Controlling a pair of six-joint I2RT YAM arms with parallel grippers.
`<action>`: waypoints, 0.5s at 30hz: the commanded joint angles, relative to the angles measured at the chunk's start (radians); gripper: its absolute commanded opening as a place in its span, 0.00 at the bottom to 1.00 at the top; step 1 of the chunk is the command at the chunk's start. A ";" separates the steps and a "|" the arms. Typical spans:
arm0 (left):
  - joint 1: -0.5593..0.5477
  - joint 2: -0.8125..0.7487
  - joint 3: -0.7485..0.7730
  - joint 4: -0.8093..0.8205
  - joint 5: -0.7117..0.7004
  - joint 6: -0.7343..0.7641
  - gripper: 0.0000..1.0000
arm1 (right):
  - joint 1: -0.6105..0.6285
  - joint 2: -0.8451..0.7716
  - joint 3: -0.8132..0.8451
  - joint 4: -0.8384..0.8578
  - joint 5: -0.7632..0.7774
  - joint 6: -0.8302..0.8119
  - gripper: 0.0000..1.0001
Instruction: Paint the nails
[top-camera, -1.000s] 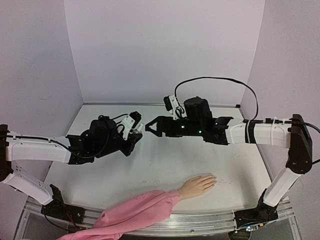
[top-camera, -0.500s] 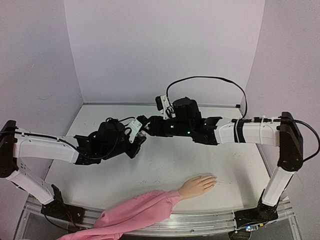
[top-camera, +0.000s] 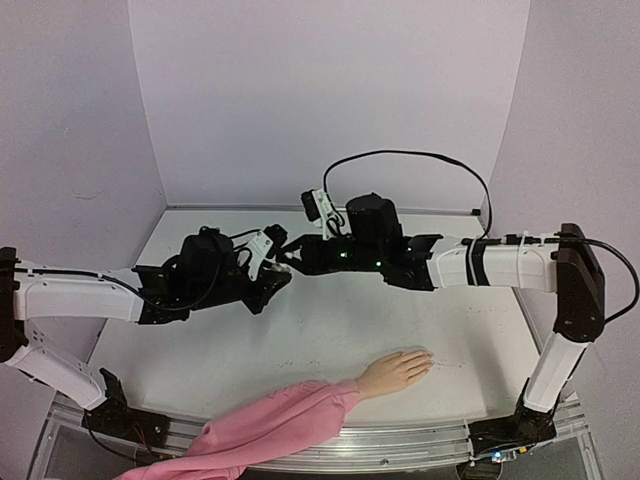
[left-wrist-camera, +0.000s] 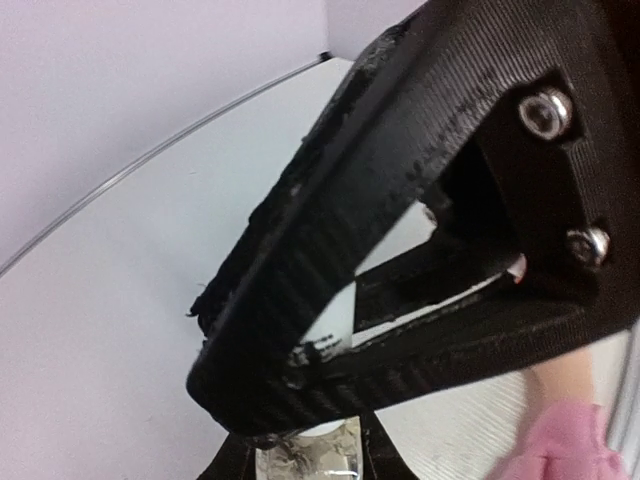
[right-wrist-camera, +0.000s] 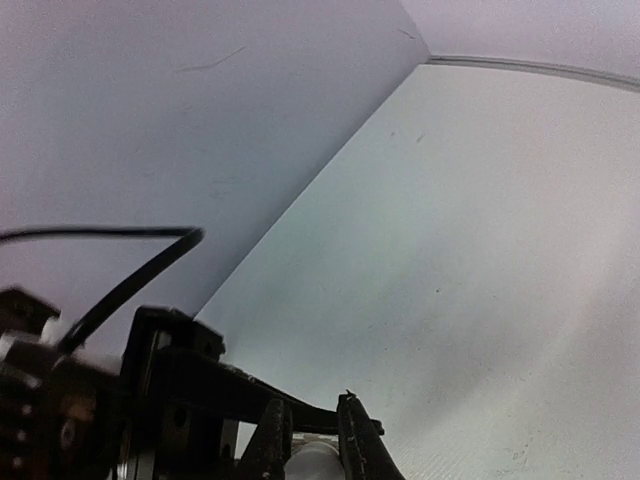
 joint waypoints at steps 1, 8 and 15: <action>0.064 -0.137 -0.007 0.084 0.761 -0.020 0.00 | -0.015 -0.075 -0.042 0.092 -0.433 -0.315 0.00; 0.188 -0.084 0.068 0.083 1.458 -0.140 0.00 | -0.046 -0.138 -0.125 0.091 -0.926 -0.501 0.00; 0.192 -0.060 0.055 0.082 1.108 -0.087 0.00 | -0.059 -0.165 -0.134 0.090 -0.696 -0.466 0.00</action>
